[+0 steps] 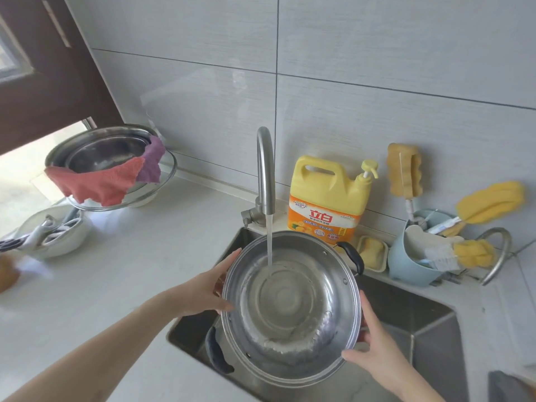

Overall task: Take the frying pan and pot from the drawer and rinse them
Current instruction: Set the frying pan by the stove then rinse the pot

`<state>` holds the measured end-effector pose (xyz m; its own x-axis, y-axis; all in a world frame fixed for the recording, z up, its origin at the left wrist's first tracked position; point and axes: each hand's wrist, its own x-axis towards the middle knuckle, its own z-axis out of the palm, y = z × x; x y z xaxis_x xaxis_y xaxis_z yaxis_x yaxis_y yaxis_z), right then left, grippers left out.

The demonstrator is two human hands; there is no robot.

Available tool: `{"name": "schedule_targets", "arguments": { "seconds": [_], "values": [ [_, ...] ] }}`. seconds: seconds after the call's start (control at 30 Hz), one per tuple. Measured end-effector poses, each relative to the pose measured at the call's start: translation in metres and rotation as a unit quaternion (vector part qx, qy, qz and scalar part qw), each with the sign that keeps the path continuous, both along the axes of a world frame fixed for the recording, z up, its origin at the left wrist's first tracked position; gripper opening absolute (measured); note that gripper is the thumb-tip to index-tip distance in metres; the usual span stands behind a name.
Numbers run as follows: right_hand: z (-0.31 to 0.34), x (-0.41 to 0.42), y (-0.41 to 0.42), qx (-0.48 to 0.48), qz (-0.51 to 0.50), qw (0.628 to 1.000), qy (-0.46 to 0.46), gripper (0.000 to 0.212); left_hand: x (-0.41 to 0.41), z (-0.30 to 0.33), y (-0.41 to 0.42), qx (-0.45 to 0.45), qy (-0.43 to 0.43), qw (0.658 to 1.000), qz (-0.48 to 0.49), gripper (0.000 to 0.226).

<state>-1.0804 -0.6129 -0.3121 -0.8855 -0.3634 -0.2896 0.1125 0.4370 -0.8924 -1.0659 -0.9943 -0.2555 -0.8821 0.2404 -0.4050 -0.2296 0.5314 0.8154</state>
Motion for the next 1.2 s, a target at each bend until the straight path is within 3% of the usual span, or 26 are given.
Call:
{"name": "schedule_targets", "arguments": {
  "seconds": [0.23,0.43,1.03,1.2],
  "values": [
    [0.000,-0.001,-0.004,-0.001,-0.019,0.998,0.058,0.119,0.008,-0.001,-0.004,0.006,0.066,0.997,0.040,0.111],
    [-0.013,-0.004,-0.008,-0.003,-0.063,0.985,0.162,0.132,0.016,-0.020,0.001,-0.006,0.208,0.975,0.073,0.117],
    [-0.051,-0.023,-0.040,0.004,-0.041,0.958,0.282,0.142,0.053,-0.035,-0.026,-0.085,0.375,0.919,0.090,0.103],
    [-0.063,-0.040,-0.032,0.015,-0.024,0.954,0.297,0.143,0.039,-0.056,-0.024,-0.075,0.359,0.924,0.108,0.106]
  ]
}}
